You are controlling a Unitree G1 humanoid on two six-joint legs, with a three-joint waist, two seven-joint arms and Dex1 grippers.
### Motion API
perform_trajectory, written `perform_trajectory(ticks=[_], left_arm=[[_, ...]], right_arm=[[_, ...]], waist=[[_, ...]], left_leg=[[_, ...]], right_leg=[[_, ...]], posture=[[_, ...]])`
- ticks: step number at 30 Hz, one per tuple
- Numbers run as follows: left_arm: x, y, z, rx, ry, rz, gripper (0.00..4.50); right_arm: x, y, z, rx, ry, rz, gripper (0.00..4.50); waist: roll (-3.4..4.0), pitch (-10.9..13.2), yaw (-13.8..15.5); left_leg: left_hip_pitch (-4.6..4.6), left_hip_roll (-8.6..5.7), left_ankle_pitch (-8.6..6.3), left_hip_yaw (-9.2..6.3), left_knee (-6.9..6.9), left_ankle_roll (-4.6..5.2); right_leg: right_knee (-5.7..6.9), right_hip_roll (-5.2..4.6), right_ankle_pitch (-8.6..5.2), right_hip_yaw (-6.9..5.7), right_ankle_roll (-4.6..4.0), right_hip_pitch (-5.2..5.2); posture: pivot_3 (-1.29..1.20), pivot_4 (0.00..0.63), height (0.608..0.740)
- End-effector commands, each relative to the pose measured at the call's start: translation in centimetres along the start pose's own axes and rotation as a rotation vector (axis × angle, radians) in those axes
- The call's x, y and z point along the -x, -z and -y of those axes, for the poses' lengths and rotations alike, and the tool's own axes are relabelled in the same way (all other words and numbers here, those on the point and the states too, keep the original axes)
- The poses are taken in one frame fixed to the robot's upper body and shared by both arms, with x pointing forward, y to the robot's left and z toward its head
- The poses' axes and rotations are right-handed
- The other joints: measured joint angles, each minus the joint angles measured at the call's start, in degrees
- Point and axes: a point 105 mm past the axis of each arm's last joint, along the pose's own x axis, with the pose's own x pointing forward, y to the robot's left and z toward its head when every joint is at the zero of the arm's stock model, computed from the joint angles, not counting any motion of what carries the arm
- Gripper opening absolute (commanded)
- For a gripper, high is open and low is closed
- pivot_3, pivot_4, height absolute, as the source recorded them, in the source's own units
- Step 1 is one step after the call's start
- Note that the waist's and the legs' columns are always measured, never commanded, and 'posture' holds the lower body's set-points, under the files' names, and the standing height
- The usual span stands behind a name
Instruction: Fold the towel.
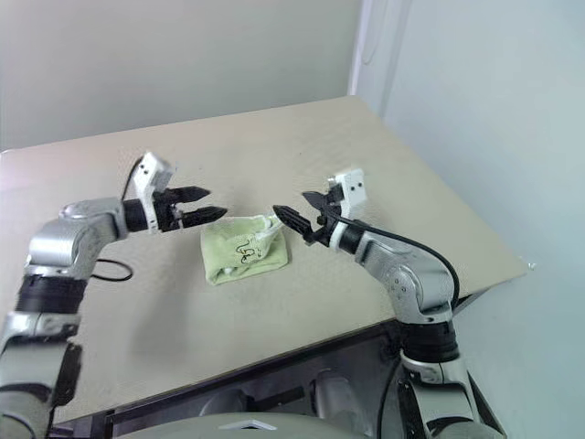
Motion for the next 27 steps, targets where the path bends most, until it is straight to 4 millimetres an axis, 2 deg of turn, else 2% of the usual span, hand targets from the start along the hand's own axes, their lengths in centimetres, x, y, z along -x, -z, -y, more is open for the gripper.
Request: perform_trajectory(ticks=[1, 5, 9, 13, 16, 21, 27], left_arm=[[1.0, -0.6, 0.6, -0.191, -0.011, 0.000, 4.18], [0.5, 0.3, 0.6, -0.211, -0.048, 0.015, 4.18], [-0.3, 1.5, 1.6, -0.253, -0.029, 0.005, 4.18], [-1.1, 2.7, 2.4, -0.294, -0.013, -0.016, 4.18], [-2.2, 4.3, 3.0, -0.340, -0.003, -0.044, 4.18], [-3.9, 7.7, 3.9, -0.385, 0.040, -0.107, 4.18], [-5.1, 9.3, 4.2, -0.339, 0.053, -0.092, 4.18]], right_arm=[[-1.8, -1.8, -2.6, 0.023, -0.126, 0.017, 4.30], [-4.5, 0.4, -4.0, 0.076, -0.194, -0.115, 4.30], [-5.9, 3.5, -2.7, 0.143, -0.147, -0.261, 4.30], [-6.4, 5.4, -1.6, 0.167, -0.096, -0.331, 4.30], [-6.2, 6.4, -0.7, 0.176, -0.057, -0.368, 4.30], [-4.7, 9.0, 0.6, 0.198, -0.003, -0.456, 4.30], [-3.7, 11.4, 1.5, 0.309, 0.039, -0.539, 4.30]], waist=[[0.01, 0.00, 0.13], [-0.06, -0.04, 0.36], [-0.06, -0.04, 0.03], [-0.05, -0.03, -0.04], [-0.05, -0.04, -0.02], [-0.05, -0.08, 0.02], [0.21, -0.46, 0.18]], left_leg=[[-0.01, -0.01, 0.00, 0.01, 0.01, 0.00], [-0.03, -0.02, 0.00, 0.02, 0.12, 0.00], [-0.02, -0.02, 0.00, 0.03, 0.12, 0.00], [-0.05, -0.01, 0.00, 0.04, 0.09, 0.00], [-0.04, -0.01, 0.00, 0.03, 0.07, 0.00], [0.00, -0.02, 0.00, 0.03, 0.09, 0.00], [0.33, -0.04, 0.00, 0.03, 0.11, 0.00]], right_leg=[[0.00, -0.02, -0.02, 0.01, -0.02, 0.00], [-0.02, -0.05, -0.11, 0.00, -0.11, 0.06], [-0.02, -0.04, -0.03, 0.01, -0.08, 0.07], [-0.01, -0.03, 0.05, 0.01, 0.00, 0.01], [0.00, -0.02, 0.06, 0.01, 0.00, 0.01], [0.01, -0.02, 0.06, 0.01, 0.00, 0.05], [-0.03, -0.04, -0.08, 0.01, 0.19, 0.44]], posture=[[0.00, 0.000, 0.740], [0.00, 0.000, 0.740], [0.00, 0.000, 0.740], [0.00, 0.000, 0.740], [0.00, 0.000, 0.740], [0.00, 0.000, 0.740], [0.00, 0.000, 0.740]])
